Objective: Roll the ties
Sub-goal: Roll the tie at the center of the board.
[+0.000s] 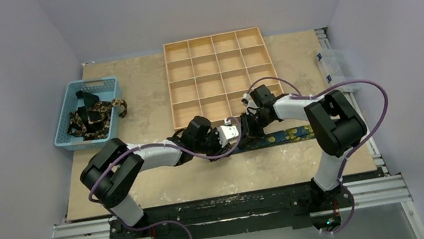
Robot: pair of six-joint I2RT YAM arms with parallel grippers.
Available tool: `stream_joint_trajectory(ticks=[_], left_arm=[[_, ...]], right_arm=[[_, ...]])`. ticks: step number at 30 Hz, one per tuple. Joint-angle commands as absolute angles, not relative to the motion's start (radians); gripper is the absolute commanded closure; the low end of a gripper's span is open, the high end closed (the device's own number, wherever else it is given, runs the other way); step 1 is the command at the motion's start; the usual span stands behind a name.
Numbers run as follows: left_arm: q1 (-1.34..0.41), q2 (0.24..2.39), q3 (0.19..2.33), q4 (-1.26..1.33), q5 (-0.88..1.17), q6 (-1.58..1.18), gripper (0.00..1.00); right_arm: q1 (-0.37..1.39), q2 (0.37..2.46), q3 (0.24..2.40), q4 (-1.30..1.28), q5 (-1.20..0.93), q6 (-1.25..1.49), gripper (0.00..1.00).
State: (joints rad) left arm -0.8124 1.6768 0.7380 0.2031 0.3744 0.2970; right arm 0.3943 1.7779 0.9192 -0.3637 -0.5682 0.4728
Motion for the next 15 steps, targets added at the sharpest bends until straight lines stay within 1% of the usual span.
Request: stream_joint_trajectory(ticks=[1,3,7,9,12,15], left_arm=[[-0.813,1.73,0.741,0.087,0.283,0.28,0.9],[-0.813,1.735,0.741,0.088,0.285,0.274,0.89],[-0.813,1.743,0.75,0.088,0.282,0.268,0.88],[-0.813,1.747,0.754,0.085,0.282,0.266,0.88],[-0.815,1.747,0.755,0.084,0.282,0.268,0.87],[-0.815,1.747,0.755,0.083,0.282,0.269,0.87]], right_arm=[[0.392,1.768,0.917,-0.419,-0.44,0.431,0.86],[0.396,1.733,0.931,-0.411,-0.477,0.449,0.82],[0.426,1.695,0.989,-0.417,-0.538,0.492,0.68],[0.442,1.69,1.009,-0.409,-0.564,0.517,0.63],[0.462,1.691,1.015,-0.371,-0.612,0.559,0.6],[0.476,1.704,1.015,-0.333,-0.644,0.591,0.59]])
